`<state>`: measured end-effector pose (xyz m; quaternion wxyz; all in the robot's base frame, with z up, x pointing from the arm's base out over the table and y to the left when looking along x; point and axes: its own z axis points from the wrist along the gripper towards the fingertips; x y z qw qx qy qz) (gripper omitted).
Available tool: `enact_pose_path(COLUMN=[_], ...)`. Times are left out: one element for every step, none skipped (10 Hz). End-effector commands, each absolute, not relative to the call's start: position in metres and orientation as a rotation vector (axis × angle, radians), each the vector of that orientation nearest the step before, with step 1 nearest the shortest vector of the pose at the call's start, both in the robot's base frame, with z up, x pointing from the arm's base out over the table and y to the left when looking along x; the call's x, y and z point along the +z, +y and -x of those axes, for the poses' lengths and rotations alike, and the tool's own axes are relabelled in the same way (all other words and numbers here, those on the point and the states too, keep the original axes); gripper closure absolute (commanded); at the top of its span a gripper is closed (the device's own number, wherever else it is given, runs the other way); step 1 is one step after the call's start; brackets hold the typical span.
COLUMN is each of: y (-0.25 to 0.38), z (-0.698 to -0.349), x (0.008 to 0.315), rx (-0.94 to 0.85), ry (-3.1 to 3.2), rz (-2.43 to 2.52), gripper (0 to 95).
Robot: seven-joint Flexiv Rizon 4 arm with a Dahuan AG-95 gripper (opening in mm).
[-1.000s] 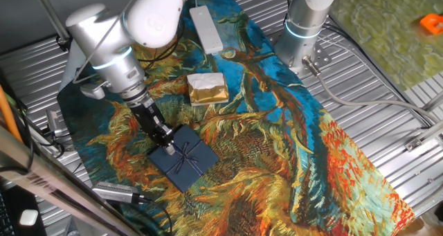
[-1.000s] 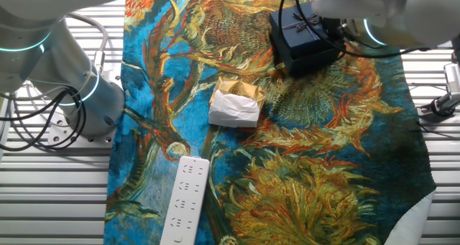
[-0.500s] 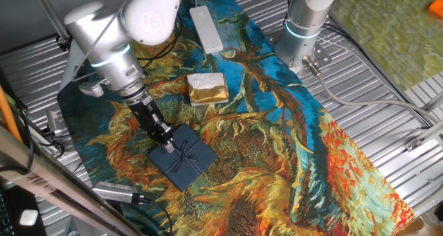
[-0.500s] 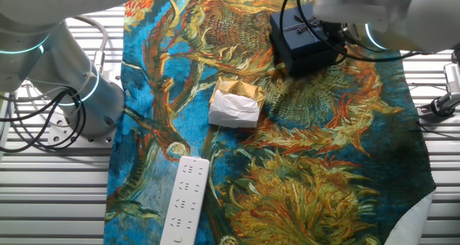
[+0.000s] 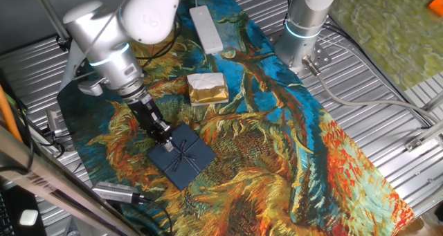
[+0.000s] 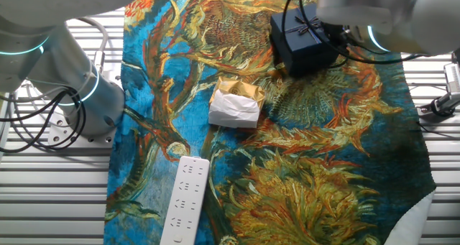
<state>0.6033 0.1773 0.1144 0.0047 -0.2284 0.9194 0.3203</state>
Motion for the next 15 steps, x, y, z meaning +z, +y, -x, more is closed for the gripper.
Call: enact_pose_path(y=[0.175,0.174,0.173,0.173,0.172,0.172,0.172,0.171,0.169,0.168,0.164,0.162,0.162,0.162,0.162], z=[-0.603,-0.603,-0.603,-0.603,-0.603,-0.603,-0.604,-0.604,-0.605,-0.607,-0.609,-0.609,-0.609,-0.609,-0.607], x=[0.115,0.113,0.112,0.111,0.110,0.109,0.108,0.108,0.109,0.110,0.111,0.111,0.110,0.109,0.109], rx=[1.003,1.010,1.013,1.019,1.017,1.017,1.018,1.022,1.027,1.032,1.041,1.044,1.046,1.047,1.043], ry=[2.875,2.868,2.863,2.861,2.861,2.858,2.857,2.858,2.859,2.859,2.855,2.851,2.848,2.845,2.849], rz=[0.717,0.719,0.720,0.719,0.722,0.727,0.728,0.731,0.733,0.739,0.747,0.746,0.747,0.748,0.741], gripper=[95.0,95.0,95.0,95.0,95.0,95.0,95.0,95.0,95.0,95.0,95.0,95.0,95.0,95.0,95.0])
